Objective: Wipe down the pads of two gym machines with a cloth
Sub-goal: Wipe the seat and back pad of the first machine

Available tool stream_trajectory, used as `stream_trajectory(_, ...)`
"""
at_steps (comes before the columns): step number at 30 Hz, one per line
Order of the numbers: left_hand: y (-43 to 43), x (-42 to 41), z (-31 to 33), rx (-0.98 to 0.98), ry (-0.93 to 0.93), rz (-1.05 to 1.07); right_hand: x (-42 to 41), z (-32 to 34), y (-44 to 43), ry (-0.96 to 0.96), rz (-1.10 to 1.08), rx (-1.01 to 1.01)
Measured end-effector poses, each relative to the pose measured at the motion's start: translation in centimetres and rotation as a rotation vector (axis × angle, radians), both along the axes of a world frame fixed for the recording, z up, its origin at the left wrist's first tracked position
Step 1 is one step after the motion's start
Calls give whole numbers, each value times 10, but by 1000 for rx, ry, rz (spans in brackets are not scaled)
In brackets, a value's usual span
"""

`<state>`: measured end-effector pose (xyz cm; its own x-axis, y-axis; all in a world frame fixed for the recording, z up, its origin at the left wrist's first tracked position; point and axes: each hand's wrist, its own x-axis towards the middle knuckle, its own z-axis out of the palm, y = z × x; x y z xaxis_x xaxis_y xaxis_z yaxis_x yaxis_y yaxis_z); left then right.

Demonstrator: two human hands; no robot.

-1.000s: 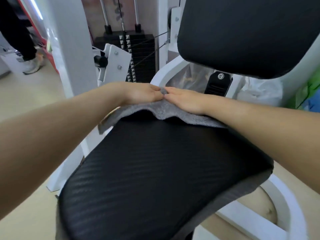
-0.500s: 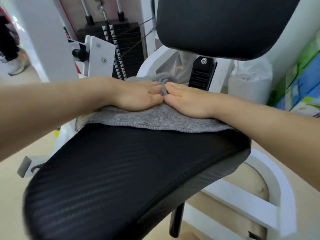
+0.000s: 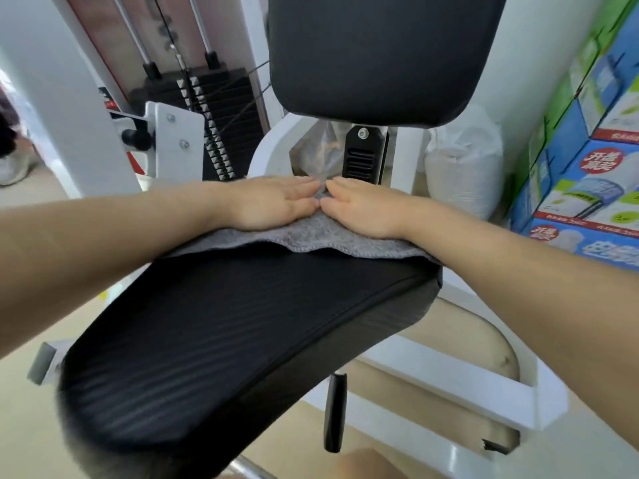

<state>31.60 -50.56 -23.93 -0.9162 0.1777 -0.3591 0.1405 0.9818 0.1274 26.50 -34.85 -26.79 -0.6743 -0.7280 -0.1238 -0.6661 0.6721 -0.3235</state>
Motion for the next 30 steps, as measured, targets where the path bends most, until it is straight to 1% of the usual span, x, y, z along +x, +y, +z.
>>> stream_trajectory(3,15,32,11,-5,-3,7,33,11,21,23,35,-5)
stream_trajectory(6,34,67,25,6,-23,22,65,15,40,54,44,-94)
stream_trajectory(10,58,114,41,5,-26,21,111,4,71,295,75,-397)
stream_trajectory(12,69,130,48,1,-21,50,118,-10,90,381,135,-435)
stream_trajectory(14,77,142,49,-58,21,44,116,-29,104,455,162,-424)
stream_trajectory(16,86,154,42,-222,115,5,115,-45,113,486,114,-467)
stream_trajectory(18,101,161,27,-466,283,-64,115,-54,118,497,45,-532)
stream_trajectory(19,110,162,20,-559,346,-80,116,-57,120,494,16,-545)
stream_trajectory(20,120,158,12,-603,384,-72,116,-60,121,483,-12,-546)
stream_trajectory(23,151,132,-5,-629,449,-14,111,-62,124,402,-91,-529)
stream_trajectory(27,172,103,-18,-619,479,-23,104,-63,129,185,-119,-524)
stream_trajectory(28,170,104,-17,-608,493,-41,103,-63,130,176,-115,-506)
stream_trajectory(30,156,122,-10,-597,543,-26,107,-63,130,249,-98,-442)
